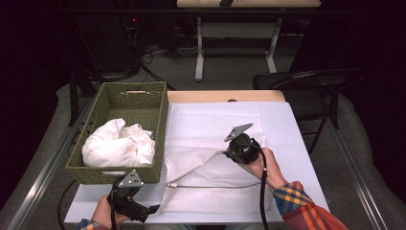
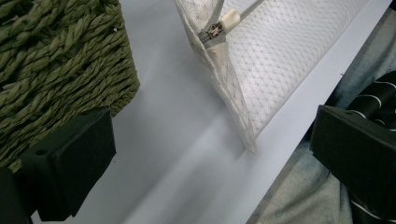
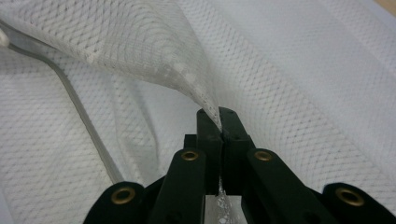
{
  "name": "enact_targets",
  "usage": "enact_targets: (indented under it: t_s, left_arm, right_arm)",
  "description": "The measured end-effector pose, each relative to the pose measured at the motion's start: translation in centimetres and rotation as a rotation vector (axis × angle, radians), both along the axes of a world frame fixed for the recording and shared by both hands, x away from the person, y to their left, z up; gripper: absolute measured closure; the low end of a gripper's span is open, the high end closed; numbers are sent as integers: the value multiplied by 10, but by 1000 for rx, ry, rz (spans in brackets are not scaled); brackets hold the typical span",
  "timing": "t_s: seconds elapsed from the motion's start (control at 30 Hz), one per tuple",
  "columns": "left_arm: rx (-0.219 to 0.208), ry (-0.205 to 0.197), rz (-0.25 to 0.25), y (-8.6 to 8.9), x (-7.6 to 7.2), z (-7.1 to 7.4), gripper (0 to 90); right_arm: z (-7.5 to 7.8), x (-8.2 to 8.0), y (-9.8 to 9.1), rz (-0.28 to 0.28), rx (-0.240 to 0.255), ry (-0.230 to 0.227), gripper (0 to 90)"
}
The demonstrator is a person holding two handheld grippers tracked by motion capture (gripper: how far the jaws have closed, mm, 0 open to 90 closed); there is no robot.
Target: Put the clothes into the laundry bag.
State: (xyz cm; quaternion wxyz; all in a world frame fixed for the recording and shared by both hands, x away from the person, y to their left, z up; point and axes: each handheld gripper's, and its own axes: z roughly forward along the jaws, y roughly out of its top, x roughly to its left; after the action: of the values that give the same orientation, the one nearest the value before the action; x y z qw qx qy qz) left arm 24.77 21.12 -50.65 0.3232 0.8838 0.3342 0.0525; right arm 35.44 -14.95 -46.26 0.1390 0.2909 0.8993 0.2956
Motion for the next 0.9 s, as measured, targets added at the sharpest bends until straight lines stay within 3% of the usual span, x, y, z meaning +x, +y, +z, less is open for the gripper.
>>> enact_targets:
  t_s: [0.47,0.7,0.9]
  left_arm:
    - [-3,-1,-10,-1,0,0,1]
    - [-17,-22,-37,-1,-2,5,1]
    - [-42,-29,-102,0,-9,18,2]
  right_arm:
    - [23,-10,1,5,64,-98,889]
    - [22,-9,0,11,68,-94,889]
    - [17,-7,-1,13,60,-84,889]
